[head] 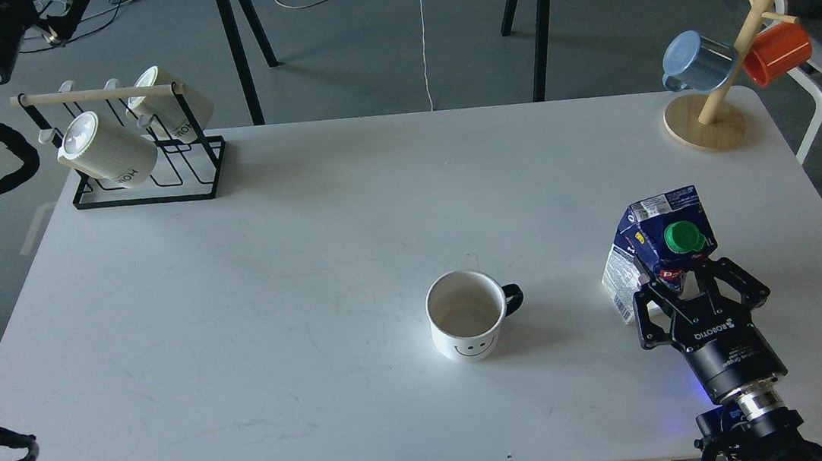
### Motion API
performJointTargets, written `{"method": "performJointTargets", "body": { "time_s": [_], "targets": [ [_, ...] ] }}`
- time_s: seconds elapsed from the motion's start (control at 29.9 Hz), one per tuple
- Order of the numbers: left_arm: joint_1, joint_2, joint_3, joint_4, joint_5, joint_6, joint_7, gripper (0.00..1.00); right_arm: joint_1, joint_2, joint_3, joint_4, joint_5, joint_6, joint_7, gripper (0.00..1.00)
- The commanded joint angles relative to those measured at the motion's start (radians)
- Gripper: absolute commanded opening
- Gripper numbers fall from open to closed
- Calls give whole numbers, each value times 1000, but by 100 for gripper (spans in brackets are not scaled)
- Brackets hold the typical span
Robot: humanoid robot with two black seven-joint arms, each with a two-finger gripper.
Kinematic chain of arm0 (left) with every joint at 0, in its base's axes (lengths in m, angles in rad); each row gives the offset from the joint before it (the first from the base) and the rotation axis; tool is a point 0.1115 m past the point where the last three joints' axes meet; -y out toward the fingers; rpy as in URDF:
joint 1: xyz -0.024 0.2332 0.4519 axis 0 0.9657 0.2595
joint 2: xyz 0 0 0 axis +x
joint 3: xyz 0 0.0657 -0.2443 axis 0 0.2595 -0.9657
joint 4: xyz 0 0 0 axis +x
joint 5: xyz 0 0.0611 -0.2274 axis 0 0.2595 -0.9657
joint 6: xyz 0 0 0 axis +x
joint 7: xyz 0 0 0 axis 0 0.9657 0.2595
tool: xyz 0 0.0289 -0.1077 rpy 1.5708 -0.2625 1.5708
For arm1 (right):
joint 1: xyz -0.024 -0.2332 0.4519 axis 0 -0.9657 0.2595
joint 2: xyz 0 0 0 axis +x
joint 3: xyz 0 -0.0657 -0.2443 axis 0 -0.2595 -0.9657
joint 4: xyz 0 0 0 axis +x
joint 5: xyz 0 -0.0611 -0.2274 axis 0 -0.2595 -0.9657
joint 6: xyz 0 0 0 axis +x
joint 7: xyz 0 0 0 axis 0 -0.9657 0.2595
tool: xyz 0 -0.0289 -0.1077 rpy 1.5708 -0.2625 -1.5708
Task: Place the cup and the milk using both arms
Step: 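Slide the milk carton with the right gripper next to the white mug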
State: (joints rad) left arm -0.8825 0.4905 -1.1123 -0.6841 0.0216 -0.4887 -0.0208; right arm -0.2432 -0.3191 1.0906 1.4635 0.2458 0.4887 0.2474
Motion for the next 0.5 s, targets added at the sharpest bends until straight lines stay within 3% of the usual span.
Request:
{"method": "performJointTargets", "body": {
  "time_s": [0.0, 0.47],
  "targets": [
    [-9, 5, 0, 0, 0, 0, 1, 100, 1, 5, -1, 24, 4, 0, 0, 44],
    [-16, 37, 2, 0, 0, 0, 4, 100, 15, 146, -173, 60, -3, 0, -5, 45]
  ]
}}
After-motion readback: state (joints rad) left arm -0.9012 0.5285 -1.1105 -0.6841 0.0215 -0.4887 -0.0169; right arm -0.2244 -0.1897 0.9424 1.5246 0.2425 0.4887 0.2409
